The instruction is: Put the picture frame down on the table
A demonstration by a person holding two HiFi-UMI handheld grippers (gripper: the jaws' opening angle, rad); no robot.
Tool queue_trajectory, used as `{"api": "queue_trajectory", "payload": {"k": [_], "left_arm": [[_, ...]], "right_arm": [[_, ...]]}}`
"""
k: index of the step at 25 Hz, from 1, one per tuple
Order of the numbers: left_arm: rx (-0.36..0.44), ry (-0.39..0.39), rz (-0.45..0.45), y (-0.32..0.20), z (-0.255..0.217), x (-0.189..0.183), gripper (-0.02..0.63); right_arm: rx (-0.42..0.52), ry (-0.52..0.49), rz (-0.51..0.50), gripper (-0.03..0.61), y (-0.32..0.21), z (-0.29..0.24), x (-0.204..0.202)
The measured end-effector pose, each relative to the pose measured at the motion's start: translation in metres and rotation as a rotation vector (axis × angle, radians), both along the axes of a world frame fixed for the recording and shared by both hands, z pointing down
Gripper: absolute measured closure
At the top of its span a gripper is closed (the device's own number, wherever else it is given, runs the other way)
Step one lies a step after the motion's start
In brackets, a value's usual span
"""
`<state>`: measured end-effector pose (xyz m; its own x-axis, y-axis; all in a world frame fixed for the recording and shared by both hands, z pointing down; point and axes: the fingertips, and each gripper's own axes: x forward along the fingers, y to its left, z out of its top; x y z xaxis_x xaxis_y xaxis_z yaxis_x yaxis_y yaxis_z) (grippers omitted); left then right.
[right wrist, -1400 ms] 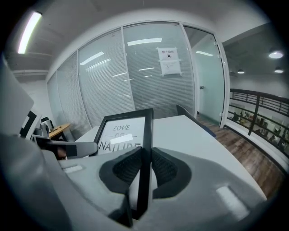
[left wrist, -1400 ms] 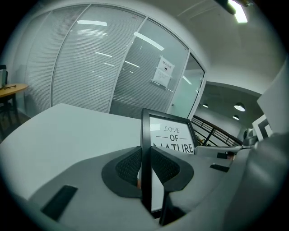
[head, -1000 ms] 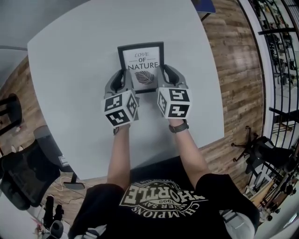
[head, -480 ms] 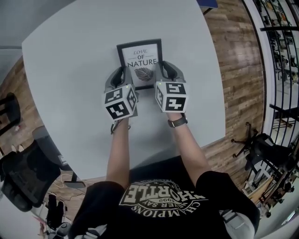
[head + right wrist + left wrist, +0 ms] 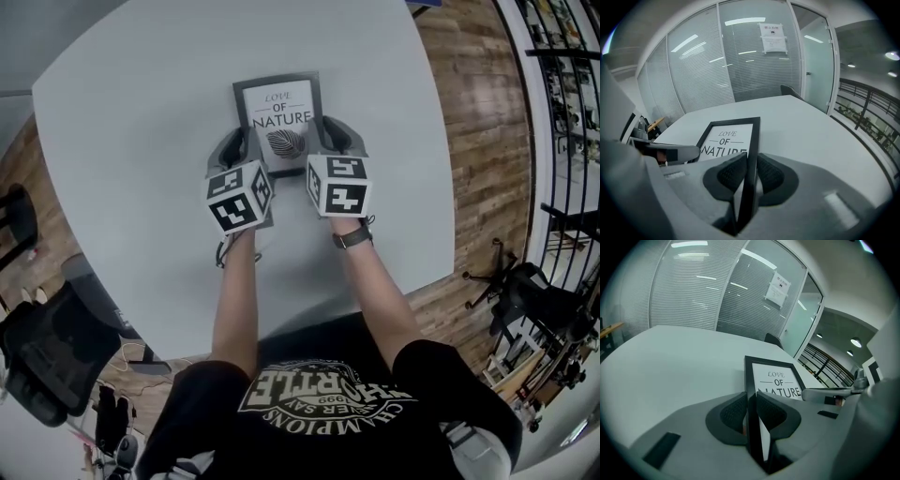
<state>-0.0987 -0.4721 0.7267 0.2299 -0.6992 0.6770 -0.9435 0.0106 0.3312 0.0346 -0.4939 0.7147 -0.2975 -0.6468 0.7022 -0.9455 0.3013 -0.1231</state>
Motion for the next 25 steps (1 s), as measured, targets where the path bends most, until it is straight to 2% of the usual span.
{"api": "queue_trajectory", "payload": {"k": [10,21,25], "left_arm": [[-0.041,-0.016,0.021,-0.006,0.019,0.001,0.543],[-0.091,-0.037,0.067,-0.01,0.023,0.005,0.543],[-0.07,-0.047,0.09,-0.001,0.006,0.003,0.517]], "right_arm": [[-0.072,0.058,-0.004,0.511,-0.005,0.027,0.0],[-0.053,0.122,-0.043,0.503,-0.009,0.025,-0.003],[-0.033,0.107,-0.046,0.492,-0.003,0.009,0.001]]}}
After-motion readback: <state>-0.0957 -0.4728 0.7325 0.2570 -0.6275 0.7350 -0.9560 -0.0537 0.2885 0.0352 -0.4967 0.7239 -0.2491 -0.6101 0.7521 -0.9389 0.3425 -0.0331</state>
